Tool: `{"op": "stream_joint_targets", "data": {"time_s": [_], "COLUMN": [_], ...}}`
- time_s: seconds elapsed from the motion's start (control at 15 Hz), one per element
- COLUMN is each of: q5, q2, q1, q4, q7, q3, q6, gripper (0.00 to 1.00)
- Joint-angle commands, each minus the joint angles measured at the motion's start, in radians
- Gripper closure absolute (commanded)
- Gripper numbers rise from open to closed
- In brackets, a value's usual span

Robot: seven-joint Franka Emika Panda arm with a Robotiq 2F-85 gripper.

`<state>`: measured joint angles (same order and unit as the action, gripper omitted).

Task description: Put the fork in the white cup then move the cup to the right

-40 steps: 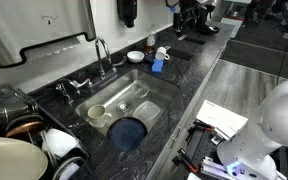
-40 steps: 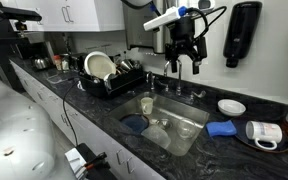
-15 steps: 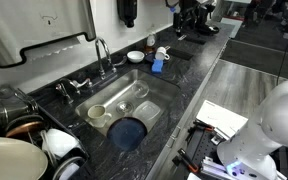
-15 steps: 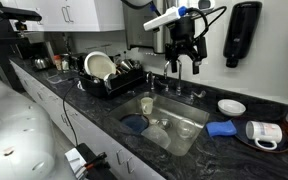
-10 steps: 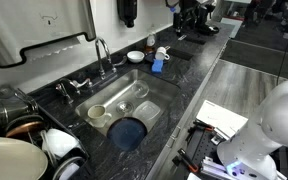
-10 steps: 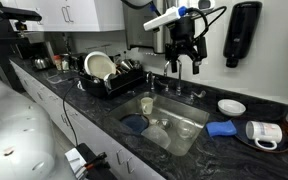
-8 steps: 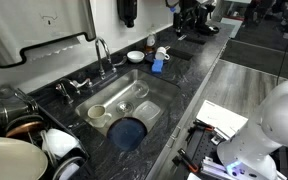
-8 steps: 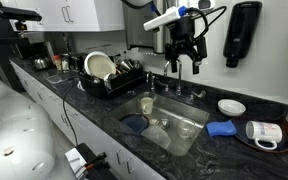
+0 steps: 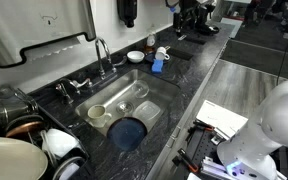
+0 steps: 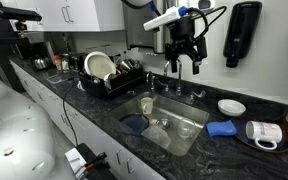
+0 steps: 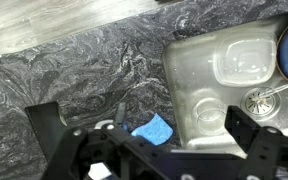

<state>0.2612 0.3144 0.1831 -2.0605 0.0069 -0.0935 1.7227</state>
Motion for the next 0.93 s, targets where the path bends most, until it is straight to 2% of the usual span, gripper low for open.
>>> {"op": "stream_joint_targets", "data": {"time_s": [0.0,0.53,0.73,0.87], "q5": [0.004,-0.004,-0.076,-0.147], "q2": [-0.001,-0.031,-0.032,-0.012], "q1": [-0.015,-0.033,-0.07,-0.107], "q4": [0.002,-0.009,-0.04,-0.073], "q7": [0.003,0.032,0.022,-0.031], "q3": [-0.013,0.005,0.008,0.013], "q6": [-0.003,-0.012,0.001,0.012], "gripper": [0.0,0.0,0.0,0.0]}}
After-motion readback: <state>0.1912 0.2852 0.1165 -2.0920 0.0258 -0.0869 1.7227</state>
